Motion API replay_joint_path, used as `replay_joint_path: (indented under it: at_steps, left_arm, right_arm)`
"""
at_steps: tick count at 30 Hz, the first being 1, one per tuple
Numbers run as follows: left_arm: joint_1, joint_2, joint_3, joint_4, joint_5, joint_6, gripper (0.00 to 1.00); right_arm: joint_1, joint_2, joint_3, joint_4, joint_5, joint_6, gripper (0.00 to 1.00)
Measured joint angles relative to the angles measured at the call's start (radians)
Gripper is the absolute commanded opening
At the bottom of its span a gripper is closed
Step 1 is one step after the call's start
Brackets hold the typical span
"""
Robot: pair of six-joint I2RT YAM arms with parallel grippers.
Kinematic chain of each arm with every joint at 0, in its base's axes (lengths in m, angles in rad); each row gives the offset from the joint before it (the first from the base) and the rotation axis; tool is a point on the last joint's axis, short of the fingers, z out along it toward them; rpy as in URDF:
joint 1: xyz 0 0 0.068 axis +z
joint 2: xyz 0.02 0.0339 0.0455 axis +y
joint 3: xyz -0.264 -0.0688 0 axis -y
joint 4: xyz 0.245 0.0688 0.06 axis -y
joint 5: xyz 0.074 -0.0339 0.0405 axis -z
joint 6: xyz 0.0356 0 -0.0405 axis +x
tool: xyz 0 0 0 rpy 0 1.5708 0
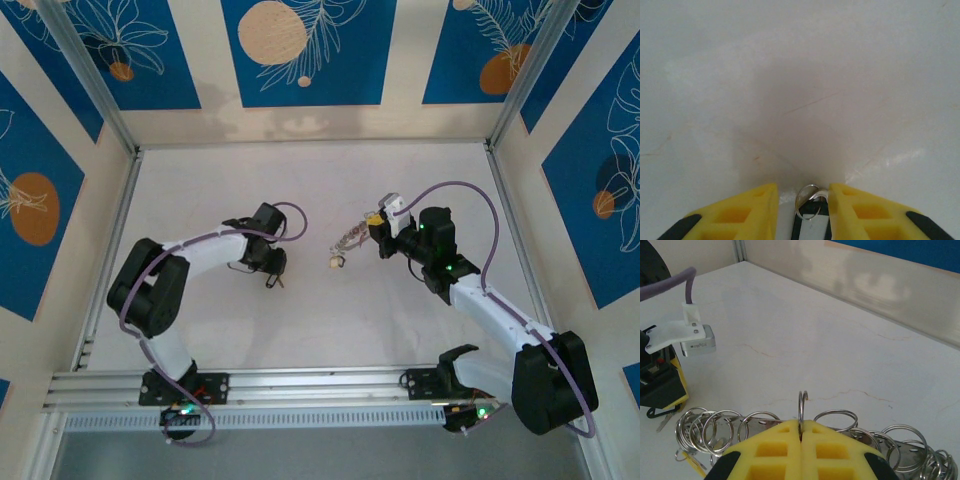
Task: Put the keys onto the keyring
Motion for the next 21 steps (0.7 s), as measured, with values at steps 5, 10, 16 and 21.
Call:
replay_joint_path:
  at_steps: [5, 10, 16, 21]
  left_arm:
    - [0.0, -0.017, -0.005, -0.002, 0.002, -0.026, 0.33]
    - [0.002, -0.018, -0.029, 0.0, 0.005, -0.08, 0.36]
    - [0.006, -0.023, -0.055, 0.009, 0.037, -0.147, 0.37]
    - [0.008, -0.023, -0.058, 0.02, 0.068, -0.182, 0.31]
  right_arm:
    - [0.0, 0.0, 0.0, 0.0, 0.0, 0.0, 0.0]
    - [0.0, 0.0, 0.0, 0.0, 0.0, 0.0, 0.0]
    - [0.0, 0.0, 0.0, 0.0, 0.0, 0.0, 0.0]
    - [0.0, 0.0, 0.0, 0.0, 0.0, 0.0, 0.0]
